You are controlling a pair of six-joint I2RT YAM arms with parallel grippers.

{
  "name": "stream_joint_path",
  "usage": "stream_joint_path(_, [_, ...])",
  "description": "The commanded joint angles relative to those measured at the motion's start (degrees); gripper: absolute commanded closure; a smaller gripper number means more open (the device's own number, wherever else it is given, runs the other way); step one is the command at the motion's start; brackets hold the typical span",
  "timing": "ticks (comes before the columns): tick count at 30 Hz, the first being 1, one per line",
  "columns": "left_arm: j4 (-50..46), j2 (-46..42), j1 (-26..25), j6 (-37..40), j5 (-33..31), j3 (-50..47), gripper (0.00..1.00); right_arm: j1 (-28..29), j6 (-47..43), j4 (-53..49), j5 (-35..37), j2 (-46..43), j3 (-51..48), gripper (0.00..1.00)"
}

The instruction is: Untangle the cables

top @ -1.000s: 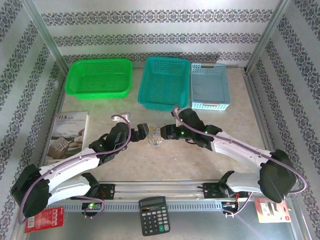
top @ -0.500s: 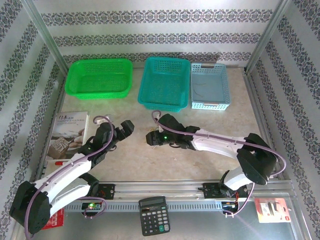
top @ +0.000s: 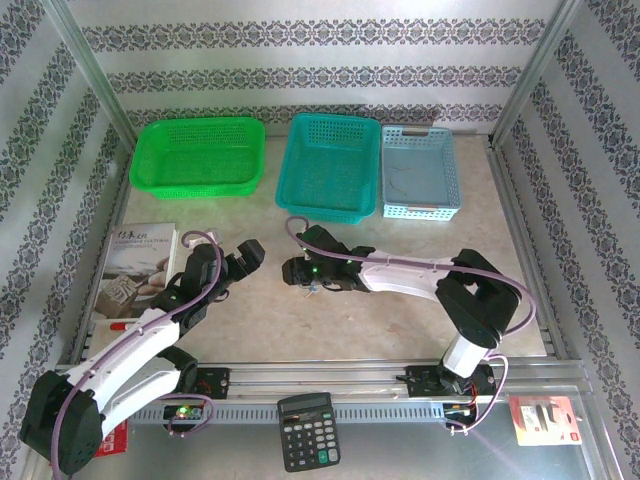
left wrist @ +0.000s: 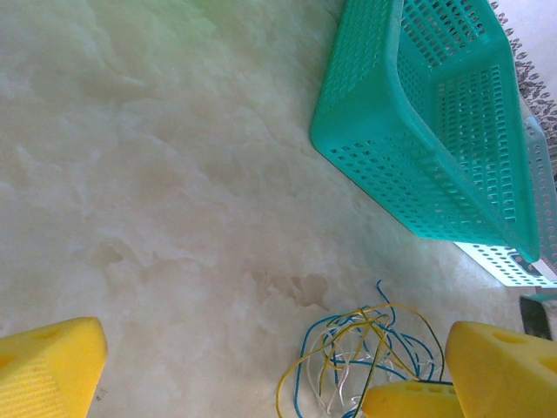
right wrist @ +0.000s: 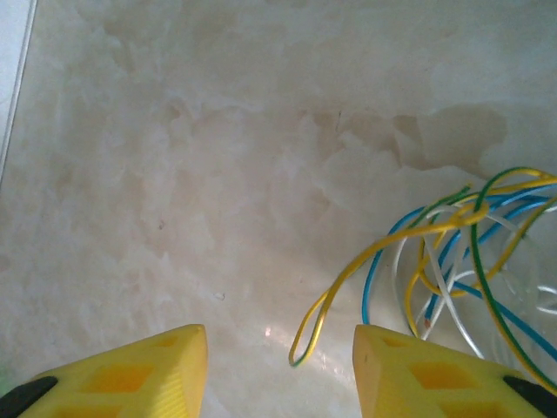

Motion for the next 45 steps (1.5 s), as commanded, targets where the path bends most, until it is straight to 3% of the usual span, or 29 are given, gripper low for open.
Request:
stream_joint_path(1, [-0.29,-0.34,0.95,1.09,1.22,1.45,0.0,0.55,1.0,0.25,1.1,2.34,2.59,0.57])
stream_joint_path(3, [-0.01,-0.42,1.05,1.09,1.48,1.5,0.0,0.5,0.99,0.23,0.88,3.33,3.06,0.66])
stream_joint_path(8, [0.23,-0.35,1.22,0.61,2.07,1.38,0.0,0.04,0.76,0.6,-0.97,1.88,2.72,1.0])
stream_joint_path(18, [4.51,0.84,1.44,-2.49,5.94,0.29,0.0,-4.52,5.27,13.19,-10.49,-9.99,-5.51,1.0])
stream_joint_path(27, [15.69,6.91,1.46,-8.11,14.13,0.19,0.04,-9.3,12.19,26.28,-19.8,-12.44,-11.73,1.0])
stream_joint_path(32, [22.37,10.17,1.43,-12.47,17.51,0.0,0.1,-9.99,14.65,33.23,-21.75,-11.94,-14.2,1.0])
stream_joint_path(45, [36.49,16.55,-0.3,-20.14,20.28,-1.73,0.25,-10.49,15.43,38.14,-22.9,-12.43,-16.22,1.0])
